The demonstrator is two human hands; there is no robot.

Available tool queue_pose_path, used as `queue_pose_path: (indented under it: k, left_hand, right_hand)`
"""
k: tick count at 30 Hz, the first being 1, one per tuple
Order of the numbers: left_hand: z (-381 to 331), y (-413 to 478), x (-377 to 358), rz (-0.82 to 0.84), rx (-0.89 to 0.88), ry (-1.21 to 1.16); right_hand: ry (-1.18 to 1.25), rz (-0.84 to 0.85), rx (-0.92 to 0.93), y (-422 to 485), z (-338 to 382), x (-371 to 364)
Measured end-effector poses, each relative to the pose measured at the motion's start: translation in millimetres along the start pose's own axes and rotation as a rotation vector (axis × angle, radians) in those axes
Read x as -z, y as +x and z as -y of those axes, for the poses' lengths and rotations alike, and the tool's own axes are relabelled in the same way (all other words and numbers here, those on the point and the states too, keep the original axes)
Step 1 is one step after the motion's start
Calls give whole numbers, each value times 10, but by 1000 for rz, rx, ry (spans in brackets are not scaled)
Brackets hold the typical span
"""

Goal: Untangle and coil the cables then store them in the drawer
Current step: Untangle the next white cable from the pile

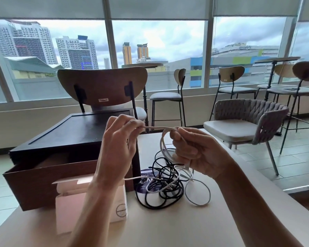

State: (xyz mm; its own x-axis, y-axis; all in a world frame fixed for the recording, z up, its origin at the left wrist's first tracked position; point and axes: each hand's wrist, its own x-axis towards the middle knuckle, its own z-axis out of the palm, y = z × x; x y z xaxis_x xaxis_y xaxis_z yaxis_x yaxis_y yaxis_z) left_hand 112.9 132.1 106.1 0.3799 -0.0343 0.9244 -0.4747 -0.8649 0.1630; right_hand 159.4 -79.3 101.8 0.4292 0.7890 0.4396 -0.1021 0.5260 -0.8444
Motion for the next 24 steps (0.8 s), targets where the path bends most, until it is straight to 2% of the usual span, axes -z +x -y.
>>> queue_pose_path:
  k: [7,11,15,17,20,24]
  left_hand:
    - [-36,-104,-173,186,199,-156]
    - [-209,-74,-186,372,219,-311]
    - [-263,8,-97,426,252,-356]
    - [-287,36,-60,422,265,-363]
    - [-298,29,-51,414,290,-356]
    - [-176,-74,-165,477,315,-246]
  right_hand:
    - [380,22,196,42,117,34]
    - [478,-139,290,90,97,190]
    - [628,-342,394,62,108,215]
    - [731,-363,468,62,109,190]
    - [714,-409,500,84,98,241]
    - [508,-474,503,59,143,259]
